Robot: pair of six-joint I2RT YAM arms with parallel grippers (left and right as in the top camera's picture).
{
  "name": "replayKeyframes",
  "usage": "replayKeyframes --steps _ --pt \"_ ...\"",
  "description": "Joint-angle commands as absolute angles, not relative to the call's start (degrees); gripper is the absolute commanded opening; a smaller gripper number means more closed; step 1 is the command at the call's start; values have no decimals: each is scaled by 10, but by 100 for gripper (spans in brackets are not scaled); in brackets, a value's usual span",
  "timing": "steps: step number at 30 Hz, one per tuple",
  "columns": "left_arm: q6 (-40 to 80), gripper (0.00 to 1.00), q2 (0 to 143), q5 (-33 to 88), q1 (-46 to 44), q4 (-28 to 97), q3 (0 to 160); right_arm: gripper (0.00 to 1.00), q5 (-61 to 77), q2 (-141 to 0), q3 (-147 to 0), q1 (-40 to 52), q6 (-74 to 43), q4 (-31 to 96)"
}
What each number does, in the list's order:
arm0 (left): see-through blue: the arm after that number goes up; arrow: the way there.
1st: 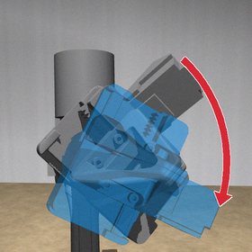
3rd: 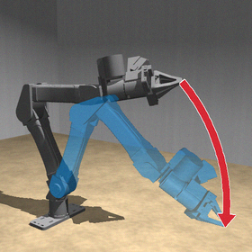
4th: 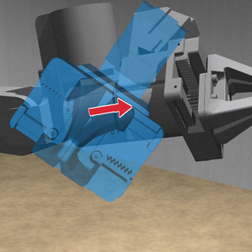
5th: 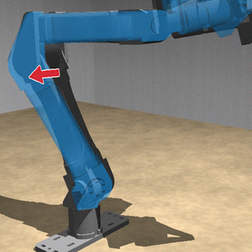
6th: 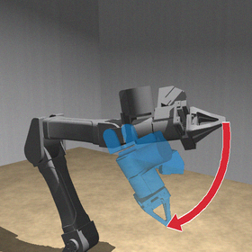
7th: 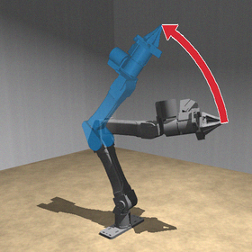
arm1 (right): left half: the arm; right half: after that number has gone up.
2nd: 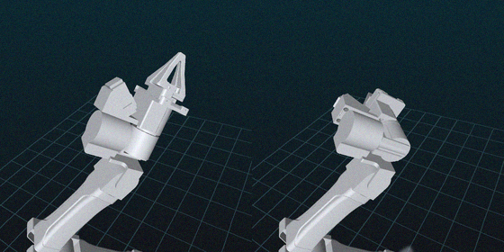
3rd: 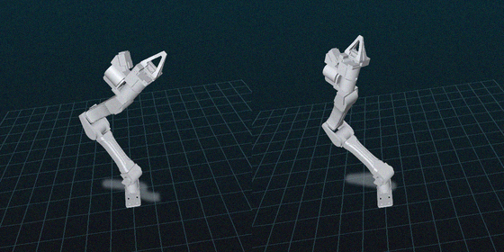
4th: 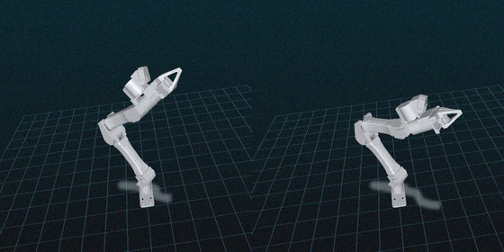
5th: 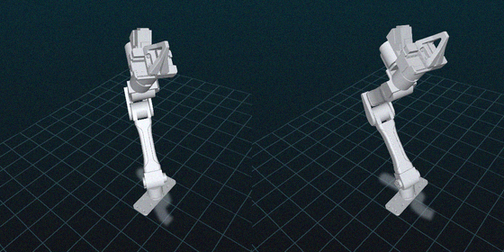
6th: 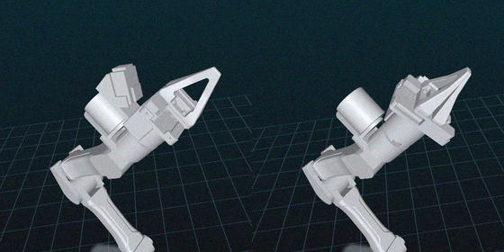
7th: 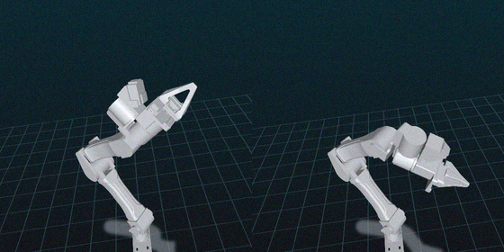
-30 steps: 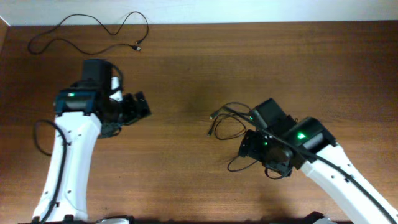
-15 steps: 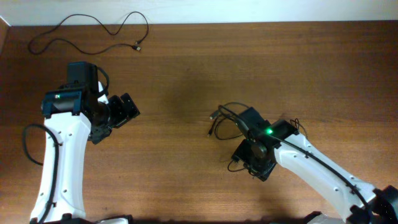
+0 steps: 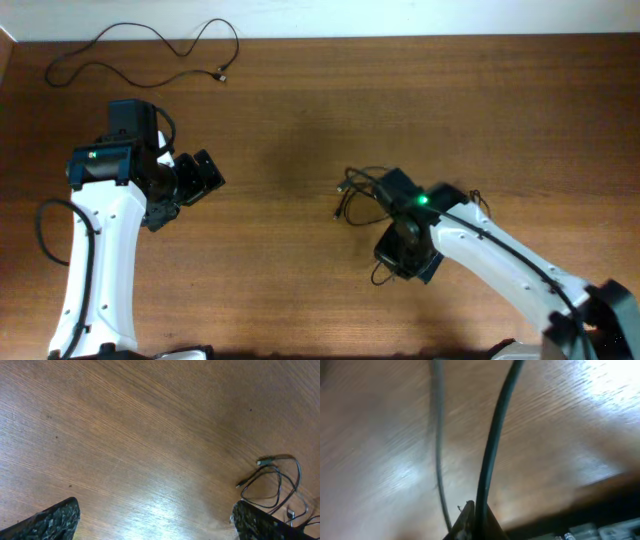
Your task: Untangle cables
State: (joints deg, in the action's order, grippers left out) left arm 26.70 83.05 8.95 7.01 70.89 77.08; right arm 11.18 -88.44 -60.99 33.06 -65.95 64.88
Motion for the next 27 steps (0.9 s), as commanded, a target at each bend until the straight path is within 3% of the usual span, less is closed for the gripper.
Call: replayKeyframes --steps 1,3,5,14,18,22,24,27 --pt "274 99 826 85 72 710 768 4 116 -831 -761 333 -569 710" --pt "274 99 826 85 72 710 768 4 113 -824 -856 333 -531 762" --pt "274 99 826 85 72 710 768 4 114 -824 -1043 333 -461 827" --pt "274 99 826 85 72 710 768 4 107 -824 -1350 333 -433 826" --pt "274 99 826 85 72 713 768 4 -3 -823 -1410 333 -433 813" --pt "274 99 826 85 72 716 768 4 -276 -834 -1404 333 -433 872" --pt "274 99 826 85 72 717 768 4 -279 -851 -1395 333 -441 908" --pt "274 99 826 85 72 718 768 4 -146 -872 -1395 333 -462 901"
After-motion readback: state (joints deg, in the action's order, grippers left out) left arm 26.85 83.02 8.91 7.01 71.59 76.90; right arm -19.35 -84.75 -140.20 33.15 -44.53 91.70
